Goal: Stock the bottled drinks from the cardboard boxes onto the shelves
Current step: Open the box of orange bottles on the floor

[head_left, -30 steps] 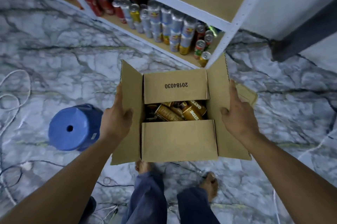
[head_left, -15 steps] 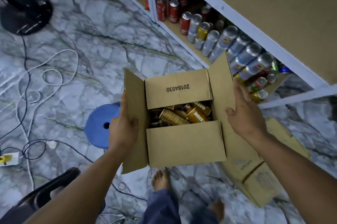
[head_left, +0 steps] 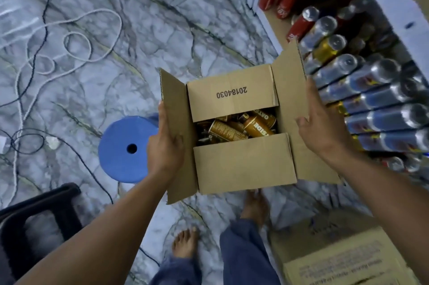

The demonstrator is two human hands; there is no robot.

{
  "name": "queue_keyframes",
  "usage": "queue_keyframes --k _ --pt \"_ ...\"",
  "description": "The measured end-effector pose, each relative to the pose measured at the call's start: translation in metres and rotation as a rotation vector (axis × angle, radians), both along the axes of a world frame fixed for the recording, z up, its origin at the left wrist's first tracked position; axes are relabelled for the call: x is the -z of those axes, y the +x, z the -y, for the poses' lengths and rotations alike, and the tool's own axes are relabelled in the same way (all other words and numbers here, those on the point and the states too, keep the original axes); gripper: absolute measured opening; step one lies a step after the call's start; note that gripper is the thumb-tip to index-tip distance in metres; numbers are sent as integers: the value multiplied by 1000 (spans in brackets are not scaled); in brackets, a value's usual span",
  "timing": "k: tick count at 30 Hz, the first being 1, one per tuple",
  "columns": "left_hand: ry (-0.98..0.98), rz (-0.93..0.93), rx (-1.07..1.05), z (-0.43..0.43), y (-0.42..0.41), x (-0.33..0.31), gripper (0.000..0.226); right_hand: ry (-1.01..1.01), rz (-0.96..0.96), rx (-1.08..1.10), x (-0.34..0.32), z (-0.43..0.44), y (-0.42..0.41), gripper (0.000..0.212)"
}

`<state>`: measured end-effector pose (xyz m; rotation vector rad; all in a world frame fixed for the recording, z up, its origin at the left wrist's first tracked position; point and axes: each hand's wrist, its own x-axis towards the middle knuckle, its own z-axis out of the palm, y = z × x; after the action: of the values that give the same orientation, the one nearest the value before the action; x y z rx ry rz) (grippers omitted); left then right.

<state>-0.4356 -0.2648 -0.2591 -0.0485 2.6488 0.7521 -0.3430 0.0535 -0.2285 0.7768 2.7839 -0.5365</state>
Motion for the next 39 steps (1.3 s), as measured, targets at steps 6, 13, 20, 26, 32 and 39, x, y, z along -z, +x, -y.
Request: queue_keyframes --k 6,13,20,26,32,39 --pt "-18 1 -113 -25 -14 43 89 5 46 -97 41 -26 -52 90" --pt "-23 10 -183 -50 -27 67 85 1 72 -133 67 -43 -84 87" --pt "50 -21 -264 -60 -14 73 85 -5 56 -119 85 -56 -82 86" --pt "54 -5 -319 -61 -13 75 86 -40 17 -108 95 -68 -78 88" --pt "11 15 -303 -55 -14 80 91 -36 -25 -111 91 -73 -78 90" --pt "-205 -97 -120 -56 -12 81 104 112 -64 -262 103 -75 -74 91"
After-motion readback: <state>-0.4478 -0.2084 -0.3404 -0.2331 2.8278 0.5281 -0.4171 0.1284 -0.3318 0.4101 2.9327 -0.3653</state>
